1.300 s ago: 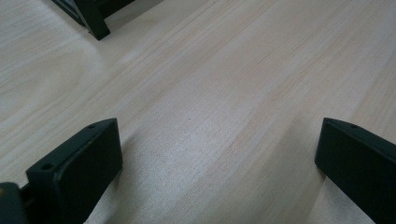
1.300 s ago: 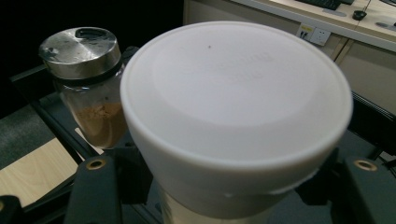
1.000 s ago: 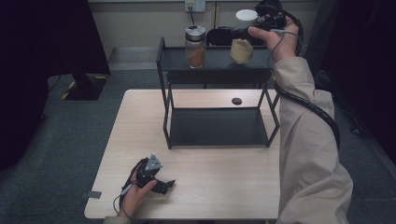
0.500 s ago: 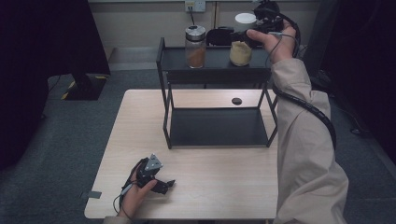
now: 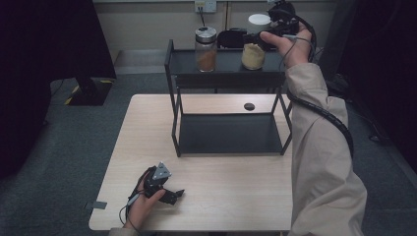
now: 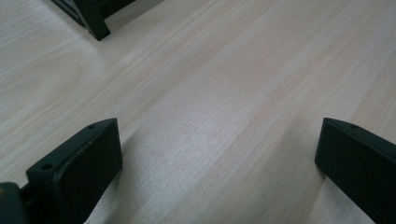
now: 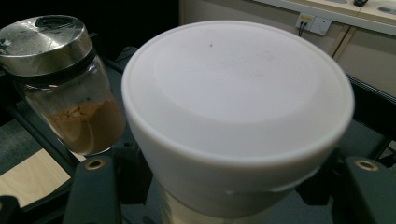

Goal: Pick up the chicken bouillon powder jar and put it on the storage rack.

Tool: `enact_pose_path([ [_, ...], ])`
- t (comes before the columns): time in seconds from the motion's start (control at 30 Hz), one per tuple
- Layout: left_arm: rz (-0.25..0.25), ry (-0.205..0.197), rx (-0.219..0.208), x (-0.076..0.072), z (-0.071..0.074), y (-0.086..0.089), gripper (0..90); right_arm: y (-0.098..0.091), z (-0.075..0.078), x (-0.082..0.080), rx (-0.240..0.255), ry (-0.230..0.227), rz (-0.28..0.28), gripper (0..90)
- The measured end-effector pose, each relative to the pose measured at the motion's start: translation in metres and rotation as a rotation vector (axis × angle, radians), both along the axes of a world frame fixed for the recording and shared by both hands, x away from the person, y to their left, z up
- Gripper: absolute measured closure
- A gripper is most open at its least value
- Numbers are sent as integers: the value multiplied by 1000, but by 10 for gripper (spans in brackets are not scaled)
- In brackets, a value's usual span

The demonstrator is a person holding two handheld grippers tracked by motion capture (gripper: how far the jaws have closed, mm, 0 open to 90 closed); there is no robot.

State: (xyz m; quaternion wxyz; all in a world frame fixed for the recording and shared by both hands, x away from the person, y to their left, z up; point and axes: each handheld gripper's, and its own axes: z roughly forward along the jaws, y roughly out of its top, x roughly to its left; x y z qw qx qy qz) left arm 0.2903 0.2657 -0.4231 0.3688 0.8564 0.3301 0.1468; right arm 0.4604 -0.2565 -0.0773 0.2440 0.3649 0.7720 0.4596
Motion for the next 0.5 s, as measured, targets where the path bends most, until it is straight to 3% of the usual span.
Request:
enact_pose_path([
  [0.1,0,0,0,0,0,0,0,1,-1,-1,-5,-7,-6,330],
  [0.3,0,0,0,0,0,0,0,4,0,-6,6,1,-43,74],
  [0.5,0,0,0,0,0,0,0,5,0,-16,9,-15,-59,27],
])
